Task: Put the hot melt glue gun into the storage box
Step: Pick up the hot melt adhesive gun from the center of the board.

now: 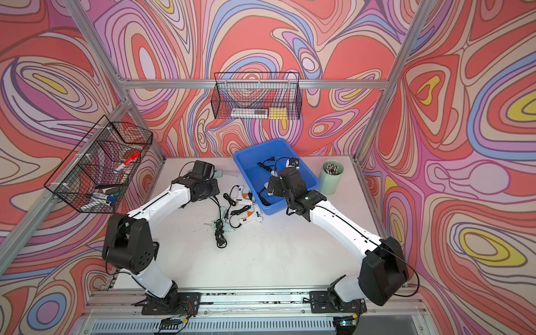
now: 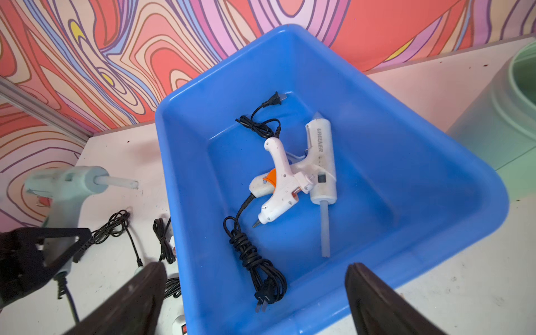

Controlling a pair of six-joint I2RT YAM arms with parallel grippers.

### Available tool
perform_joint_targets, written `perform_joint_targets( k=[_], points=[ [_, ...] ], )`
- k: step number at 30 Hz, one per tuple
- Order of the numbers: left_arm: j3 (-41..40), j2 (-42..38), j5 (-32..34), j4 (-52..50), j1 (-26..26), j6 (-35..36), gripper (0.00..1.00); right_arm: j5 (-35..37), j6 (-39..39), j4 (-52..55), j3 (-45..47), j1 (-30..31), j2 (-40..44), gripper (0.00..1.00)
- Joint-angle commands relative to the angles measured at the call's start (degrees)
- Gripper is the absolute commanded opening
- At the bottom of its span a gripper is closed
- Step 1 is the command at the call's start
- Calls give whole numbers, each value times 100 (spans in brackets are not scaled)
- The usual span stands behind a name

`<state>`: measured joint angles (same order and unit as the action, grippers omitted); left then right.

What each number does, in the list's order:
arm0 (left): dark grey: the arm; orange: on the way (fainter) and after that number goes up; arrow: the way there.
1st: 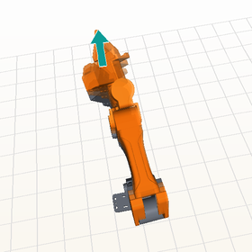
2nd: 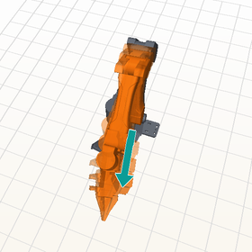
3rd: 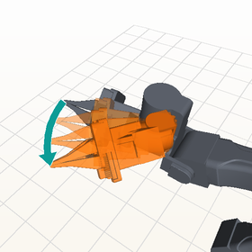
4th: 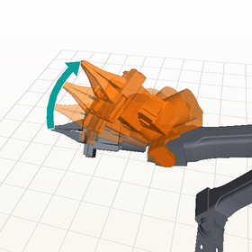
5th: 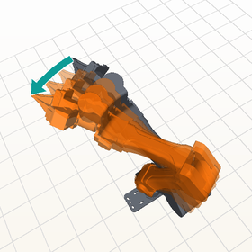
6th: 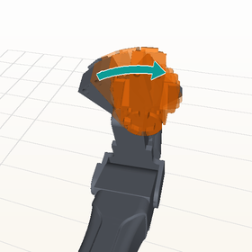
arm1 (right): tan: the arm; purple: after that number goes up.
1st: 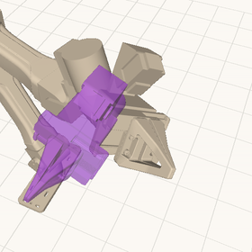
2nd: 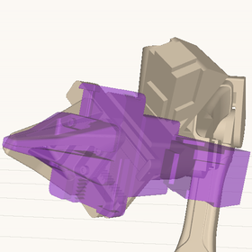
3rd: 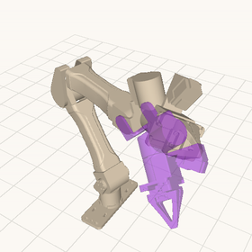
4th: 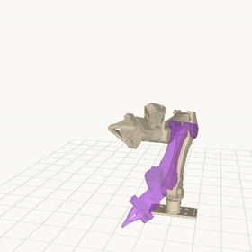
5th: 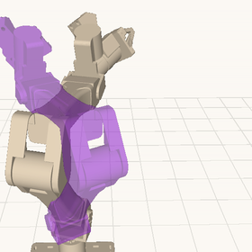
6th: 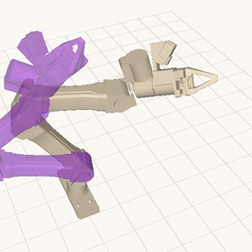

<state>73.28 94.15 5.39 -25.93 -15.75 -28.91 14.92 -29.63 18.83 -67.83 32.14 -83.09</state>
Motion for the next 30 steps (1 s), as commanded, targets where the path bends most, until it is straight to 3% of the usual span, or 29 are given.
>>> perform_joint_targets(
  k=[1,7,14,23,30],
  points=[
    [-302,-449,-560,421,24,411,0,-470,26,-95,-278,38,-159,98],
    [-656,-992,-1718,925,-23,1216,0,-1222,197,63,-884,38,-336,98],
    [-930,-1349,-2823,1322,-94,2258,0,-2607,446,626,-1958,38,-682,96],
    [-1236,-1583,-4116,2145,-130,2719,0,-4017,572,1315,-2892,30,-1264,91],
    [-1306,-1692,-4760,2365,-181,2940,0,-4287,462,1281,-2955,29,-1459,85]
  ],
)
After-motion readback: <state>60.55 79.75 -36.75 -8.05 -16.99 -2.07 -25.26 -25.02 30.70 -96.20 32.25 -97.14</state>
